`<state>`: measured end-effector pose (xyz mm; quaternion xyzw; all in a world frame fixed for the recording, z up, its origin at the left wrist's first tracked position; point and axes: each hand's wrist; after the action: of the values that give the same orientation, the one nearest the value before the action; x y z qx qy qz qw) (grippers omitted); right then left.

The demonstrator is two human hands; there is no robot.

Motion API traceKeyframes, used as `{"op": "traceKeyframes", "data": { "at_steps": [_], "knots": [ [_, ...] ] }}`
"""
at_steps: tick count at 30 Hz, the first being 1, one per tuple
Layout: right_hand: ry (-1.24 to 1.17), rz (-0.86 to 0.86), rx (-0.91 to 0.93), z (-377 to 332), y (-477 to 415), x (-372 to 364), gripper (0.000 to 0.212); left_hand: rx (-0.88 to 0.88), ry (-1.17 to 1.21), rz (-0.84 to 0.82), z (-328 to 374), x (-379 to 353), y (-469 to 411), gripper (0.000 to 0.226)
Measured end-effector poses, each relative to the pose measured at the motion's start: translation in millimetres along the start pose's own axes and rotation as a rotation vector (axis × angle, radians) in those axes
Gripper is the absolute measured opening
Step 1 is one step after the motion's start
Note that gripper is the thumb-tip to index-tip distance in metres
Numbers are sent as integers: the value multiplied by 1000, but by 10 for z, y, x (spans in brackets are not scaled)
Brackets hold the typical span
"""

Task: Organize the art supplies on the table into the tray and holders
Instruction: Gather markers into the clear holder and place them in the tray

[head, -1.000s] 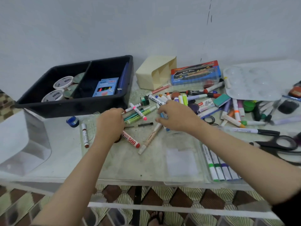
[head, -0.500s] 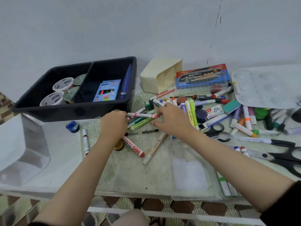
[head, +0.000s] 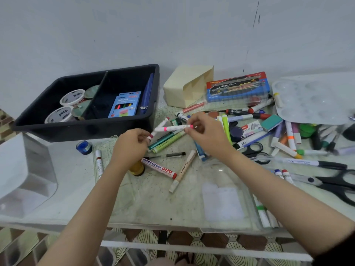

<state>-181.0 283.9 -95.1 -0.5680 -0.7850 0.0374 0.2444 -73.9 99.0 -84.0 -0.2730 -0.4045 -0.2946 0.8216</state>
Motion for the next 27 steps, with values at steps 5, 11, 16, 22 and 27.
{"op": "traceKeyframes", "data": {
  "at_steps": [5,11,16,22,27],
  "knots": [
    [-368,111,-222,-34,181,488,15,106,325,-66,248,150,225,11],
    [-406,87,-287,-29,477,1017,11,185,536,-216,561,94,659,12],
    [-271,-47,-213,4,694,1248,11,276,751,-462,816,24,1010,39],
    [-7,-130,-169,97,841,1289,9,203,682,-626,935,-69,1328,92],
    [149,-129,-117,152,902,1232,9,150,616,-653,959,-137,1485,87]
  ]
}}
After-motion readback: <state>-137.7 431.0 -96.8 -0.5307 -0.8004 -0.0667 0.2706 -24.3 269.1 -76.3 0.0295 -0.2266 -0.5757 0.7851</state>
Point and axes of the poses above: each hand's wrist, its own y-axis away from the middle knuckle, its own x-axis out of the back of the hand, z = x × y, and after that the axes turned 15 degrees about z, right-handed
